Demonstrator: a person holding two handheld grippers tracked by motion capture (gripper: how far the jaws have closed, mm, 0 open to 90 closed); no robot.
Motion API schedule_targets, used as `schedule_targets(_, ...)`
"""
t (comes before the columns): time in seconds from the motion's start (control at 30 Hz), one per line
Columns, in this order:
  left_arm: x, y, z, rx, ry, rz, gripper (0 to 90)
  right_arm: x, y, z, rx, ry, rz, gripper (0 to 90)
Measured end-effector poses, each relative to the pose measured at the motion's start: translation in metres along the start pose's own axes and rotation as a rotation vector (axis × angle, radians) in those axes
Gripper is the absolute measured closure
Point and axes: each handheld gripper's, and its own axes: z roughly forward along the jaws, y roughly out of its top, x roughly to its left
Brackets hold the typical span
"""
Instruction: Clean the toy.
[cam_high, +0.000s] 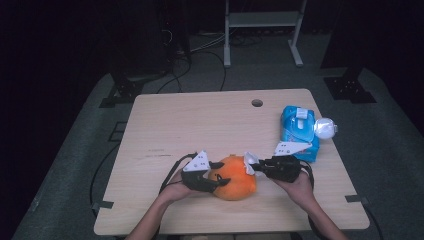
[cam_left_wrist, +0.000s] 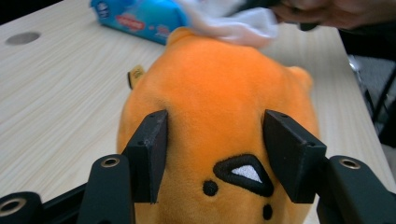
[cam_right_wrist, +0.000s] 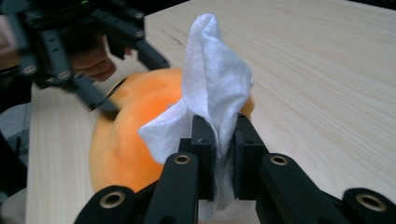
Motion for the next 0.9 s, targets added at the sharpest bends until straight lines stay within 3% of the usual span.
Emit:
schedule_targets(0.1, 0.002, 0.0, -0.001, -0.007, -0.018, -0.015, 39.7, -0.002, -0.001, 0.0, 0.002, 0.002, 0.001, 80.8)
schedule_targets(0.17, 0.006, 0.0, -0.001, -0.025, -0.025, -0.062, 32.9, 0.0, -0.003, -0.001, 0.011, 0.004, -0.007, 80.8)
schedule_targets(0.2, 0.008, 0.0, 0.0, -0.038, -0.023, -0.095, 24.7, 0.001, -0.003, -0.002, 0.018, 0.003, -0.021, 80.7)
schedule_targets(0.27, 0.009, -0.001, 0.003, -0.033, -0.011, -0.116, 21.8, 0.003, -0.004, -0.003, 0.025, -0.003, -0.031, 80.7)
schedule_targets(0.37, 0.005, 0.001, 0.005, -0.017, 0.001, -0.091, 29.3, 0.005, -0.003, -0.005, 0.022, -0.008, -0.035, 80.8)
schedule_targets(0.5, -0.006, 0.006, 0.008, 0.001, -0.022, 0.003, 32.0, 0.016, 0.006, -0.001, -0.013, 0.022, -0.069, 80.7)
schedule_targets(0.57, -0.007, 0.007, 0.007, 0.005, -0.027, 0.005, 31.6, 0.022, 0.01, 0.002, -0.007, 0.024, -0.098, 80.7)
schedule_targets(0.63, -0.002, 0.006, 0.004, -0.011, -0.04, -0.039, 27.0, 0.02, 0.007, 0.003, 0.004, 0.041, -0.089, 80.7)
schedule_targets(0.73, 0.007, 0.007, 0.003, -0.007, -0.001, -0.121, 12.8, 0.018, 0.002, 0.001, 0.026, 0.057, -0.094, 80.6)
schedule_targets(0.77, 0.009, 0.006, 0.004, 0.001, -0.007, -0.152, 8.9, 0.018, 0.001, 0.0, 0.029, 0.068, -0.098, 80.4)
schedule_targets(0.9, 0.012, 0.001, 0.011, 0.035, -0.05, -0.236, 8.4, 0.019, -0.002, -0.003, 0.033, 0.093, -0.102, 80.2)
